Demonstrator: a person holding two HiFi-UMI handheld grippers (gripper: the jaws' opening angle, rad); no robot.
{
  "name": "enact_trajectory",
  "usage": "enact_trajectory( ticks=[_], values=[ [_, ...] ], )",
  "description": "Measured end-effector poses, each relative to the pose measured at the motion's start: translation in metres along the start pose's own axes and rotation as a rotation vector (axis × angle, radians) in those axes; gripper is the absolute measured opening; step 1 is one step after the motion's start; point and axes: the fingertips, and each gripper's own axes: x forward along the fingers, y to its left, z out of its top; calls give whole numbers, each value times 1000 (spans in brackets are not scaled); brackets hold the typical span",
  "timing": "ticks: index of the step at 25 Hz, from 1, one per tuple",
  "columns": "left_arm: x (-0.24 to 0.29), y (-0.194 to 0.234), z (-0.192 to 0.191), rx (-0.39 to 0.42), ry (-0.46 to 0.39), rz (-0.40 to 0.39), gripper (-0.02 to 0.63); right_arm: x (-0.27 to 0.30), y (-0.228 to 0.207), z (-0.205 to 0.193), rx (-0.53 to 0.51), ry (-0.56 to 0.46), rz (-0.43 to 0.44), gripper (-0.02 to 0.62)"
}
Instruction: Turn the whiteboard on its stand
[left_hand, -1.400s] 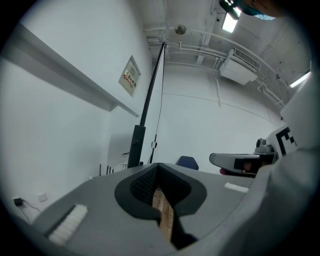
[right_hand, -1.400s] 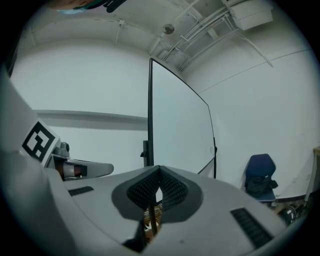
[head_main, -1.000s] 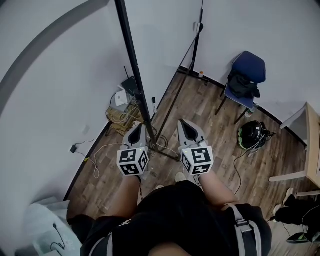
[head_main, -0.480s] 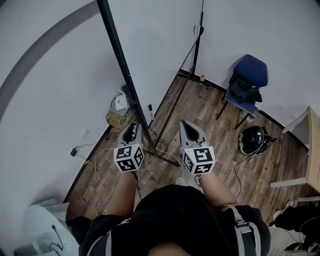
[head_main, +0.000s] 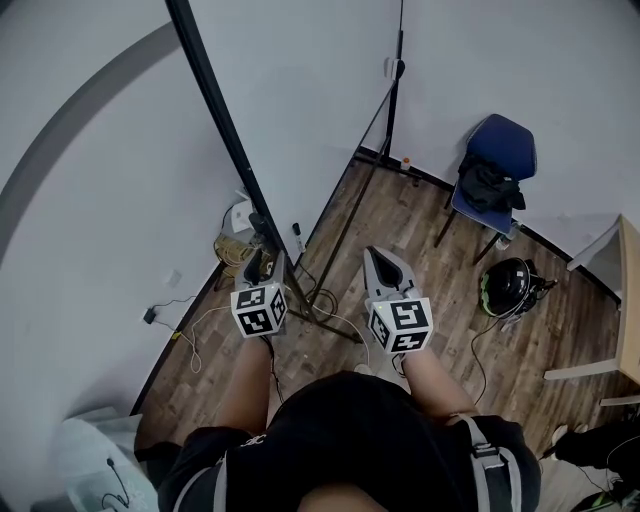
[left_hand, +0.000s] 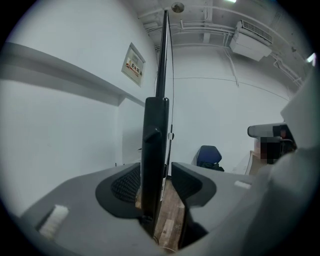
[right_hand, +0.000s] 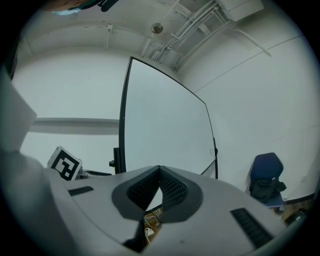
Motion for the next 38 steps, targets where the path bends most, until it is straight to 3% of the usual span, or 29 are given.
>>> enact_trajectory(
  ticks=[11, 16, 29, 38],
  values=[
    [23, 10, 4, 30, 5, 76, 186, -22, -47, 0, 6, -5, -95, 3],
    [19, 10, 5, 49, -37, 100, 181, -28, -56, 0, 6, -7, -106, 3],
    [16, 8, 3, 94, -16, 26, 181, -12, -36, -11, 7, 32, -31, 3],
    [-9, 27, -3, 98, 0, 15, 181, 6, 6, -13, -1, 50, 59, 3]
  ],
)
